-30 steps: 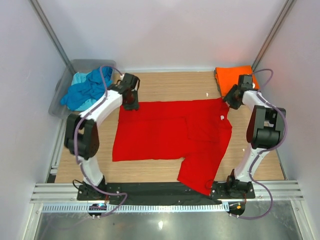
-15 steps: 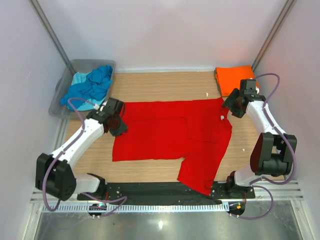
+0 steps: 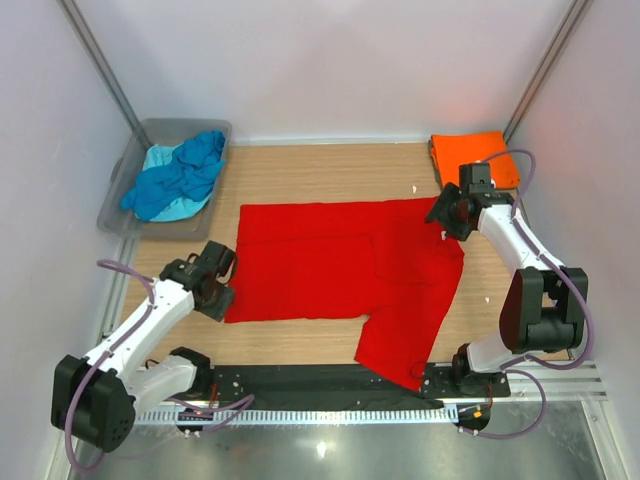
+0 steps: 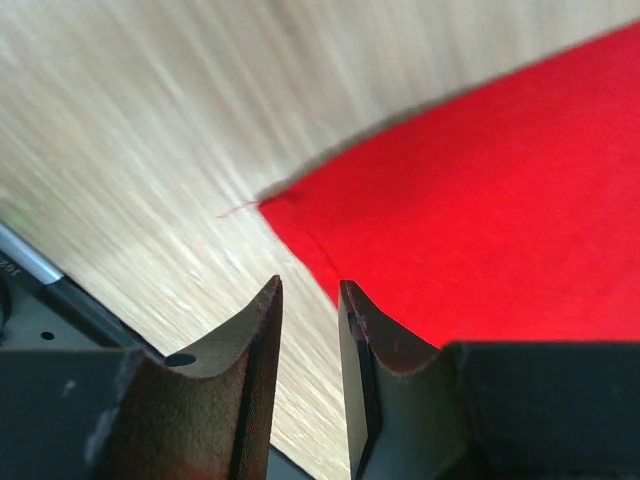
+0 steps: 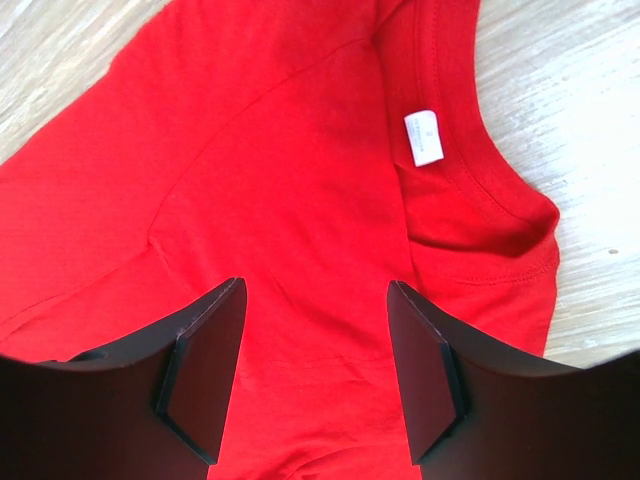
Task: Fold and stack the t-shirts
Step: Fold the tshirt
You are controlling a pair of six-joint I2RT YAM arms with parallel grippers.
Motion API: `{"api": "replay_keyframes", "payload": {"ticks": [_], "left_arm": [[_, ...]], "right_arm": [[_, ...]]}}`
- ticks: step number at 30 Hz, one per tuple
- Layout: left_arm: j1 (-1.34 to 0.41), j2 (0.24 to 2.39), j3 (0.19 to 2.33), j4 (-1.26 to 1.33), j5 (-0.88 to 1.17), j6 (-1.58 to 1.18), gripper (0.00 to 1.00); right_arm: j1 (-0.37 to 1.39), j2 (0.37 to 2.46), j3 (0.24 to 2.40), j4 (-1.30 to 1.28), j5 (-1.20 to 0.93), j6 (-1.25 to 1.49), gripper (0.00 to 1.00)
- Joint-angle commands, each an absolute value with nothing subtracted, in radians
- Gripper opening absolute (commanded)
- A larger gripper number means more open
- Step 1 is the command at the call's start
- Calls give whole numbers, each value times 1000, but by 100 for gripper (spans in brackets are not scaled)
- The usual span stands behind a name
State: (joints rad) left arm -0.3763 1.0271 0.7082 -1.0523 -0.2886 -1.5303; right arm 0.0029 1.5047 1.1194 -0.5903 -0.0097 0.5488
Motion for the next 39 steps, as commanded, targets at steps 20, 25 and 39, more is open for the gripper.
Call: {"api": "replay_keyframes", "payload": {"ticks": [20, 25, 39], "left_arm": [[-371, 1054, 552, -957, -330, -1792, 36], [-371, 1040, 529, -945, -347, -1830, 36], [-371, 1097, 541, -899, -368, -1816, 0]], "right_arm": [[144, 1376, 1009, -555, -5, 600, 64], [164, 1376, 1014, -560, 28, 606, 64], [348, 1248, 930, -865, 104, 889, 60]]}}
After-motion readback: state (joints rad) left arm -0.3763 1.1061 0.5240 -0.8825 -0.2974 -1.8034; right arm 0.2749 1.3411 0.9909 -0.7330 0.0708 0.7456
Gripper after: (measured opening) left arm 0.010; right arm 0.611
